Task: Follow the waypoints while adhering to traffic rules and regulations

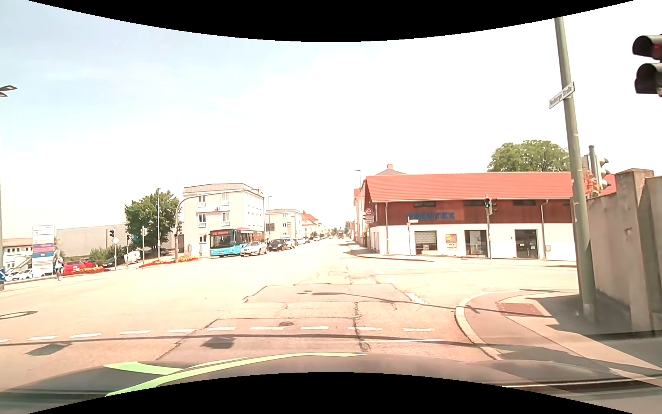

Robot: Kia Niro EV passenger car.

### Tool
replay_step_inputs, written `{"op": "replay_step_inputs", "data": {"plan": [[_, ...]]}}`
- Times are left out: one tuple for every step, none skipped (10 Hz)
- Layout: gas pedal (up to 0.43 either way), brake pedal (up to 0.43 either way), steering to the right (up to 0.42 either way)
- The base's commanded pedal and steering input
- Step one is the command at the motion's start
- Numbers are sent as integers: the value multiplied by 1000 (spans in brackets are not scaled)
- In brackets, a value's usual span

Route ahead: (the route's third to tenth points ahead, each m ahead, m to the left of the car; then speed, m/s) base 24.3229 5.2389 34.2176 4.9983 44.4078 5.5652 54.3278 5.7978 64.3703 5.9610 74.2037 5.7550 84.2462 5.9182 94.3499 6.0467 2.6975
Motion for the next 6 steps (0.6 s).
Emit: {"op": "replay_step_inputs", "data": {"plan": [[280, 0, -29], [280, 0, -29], [280, 0, -28], [280, 0, -28], [280, 0, -28], [280, 0, -26]]}}
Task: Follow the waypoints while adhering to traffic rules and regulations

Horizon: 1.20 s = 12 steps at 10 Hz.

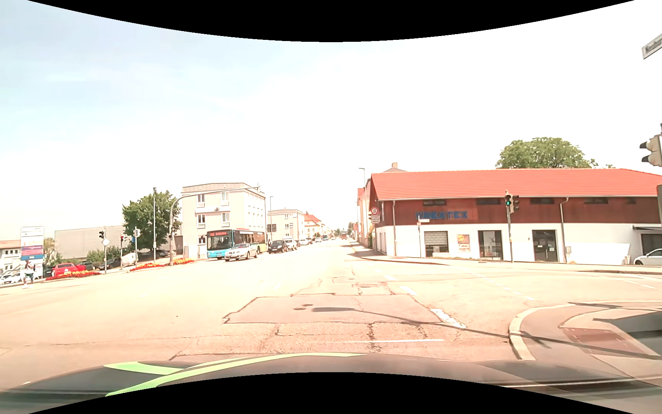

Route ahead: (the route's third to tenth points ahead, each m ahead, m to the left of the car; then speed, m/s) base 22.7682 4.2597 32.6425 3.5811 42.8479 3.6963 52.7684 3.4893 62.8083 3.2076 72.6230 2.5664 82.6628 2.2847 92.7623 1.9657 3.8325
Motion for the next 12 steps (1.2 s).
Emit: {"op": "replay_step_inputs", "data": {"plan": [[280, 0, -23], [280, 0, -18], [280, 0, -10], [280, 0, -7], [280, 0, -5], [280, 0, -1], [280, 0, 3], [280, 0, 5], [280, 0, 8], [280, 0, 8], [280, 0, 7], [268, 0, 8]]}}
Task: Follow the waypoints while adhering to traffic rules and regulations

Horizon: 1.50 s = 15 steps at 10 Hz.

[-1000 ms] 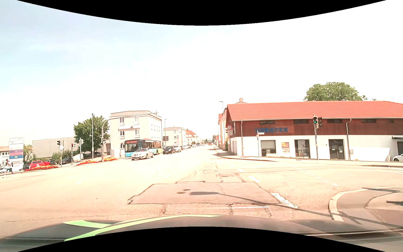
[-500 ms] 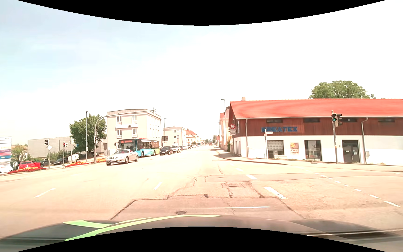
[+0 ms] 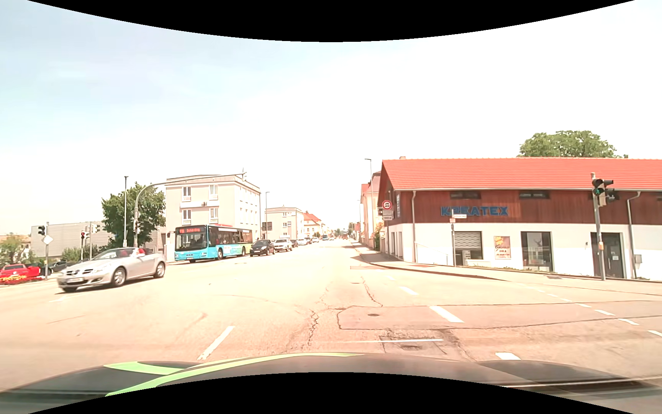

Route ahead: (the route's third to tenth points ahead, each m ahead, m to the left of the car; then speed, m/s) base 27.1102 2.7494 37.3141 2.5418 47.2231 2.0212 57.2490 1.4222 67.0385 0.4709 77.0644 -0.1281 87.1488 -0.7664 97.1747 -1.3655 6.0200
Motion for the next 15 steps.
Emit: {"op": "replay_step_inputs", "data": {"plan": [[268, 0, 8], [268, 0, 10], [268, 0, 13], [268, 0, 15], [268, 0, 14], [268, 0, 7], [268, 0, 10], [268, 0, 13], [268, 0, 8], [268, 0, 5], [268, 0, 6], [268, 0, 6], [268, 0, 6], [268, 0, 6], [268, 0, 6]]}}
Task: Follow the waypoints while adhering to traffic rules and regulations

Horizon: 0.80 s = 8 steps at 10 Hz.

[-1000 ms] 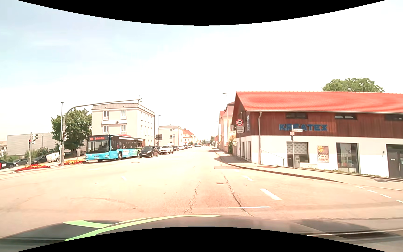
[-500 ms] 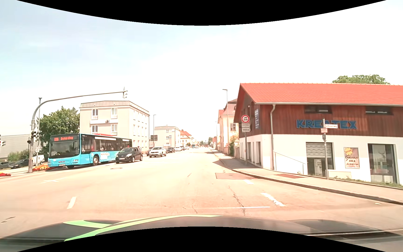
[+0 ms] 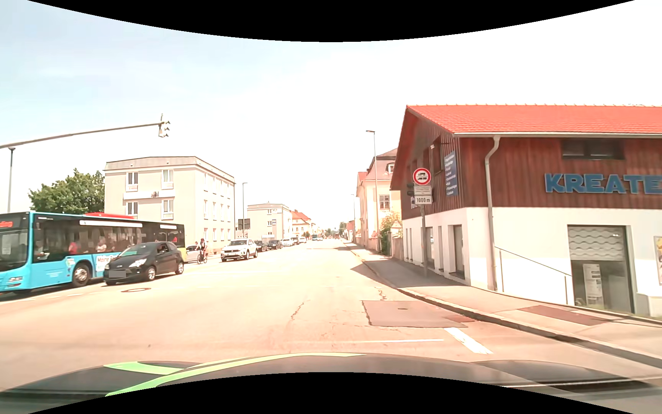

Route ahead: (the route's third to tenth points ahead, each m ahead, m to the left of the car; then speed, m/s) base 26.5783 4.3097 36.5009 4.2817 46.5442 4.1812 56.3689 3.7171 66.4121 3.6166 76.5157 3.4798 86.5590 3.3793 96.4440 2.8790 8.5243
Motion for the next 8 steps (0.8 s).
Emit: {"op": "replay_step_inputs", "data": {"plan": [[268, 0, 6], [268, 0, 5], [268, 0, 4], [268, 0, 3], [260, 0, 3], [248, 0, 2], [220, 0, 1], [209, 0, 1]]}}
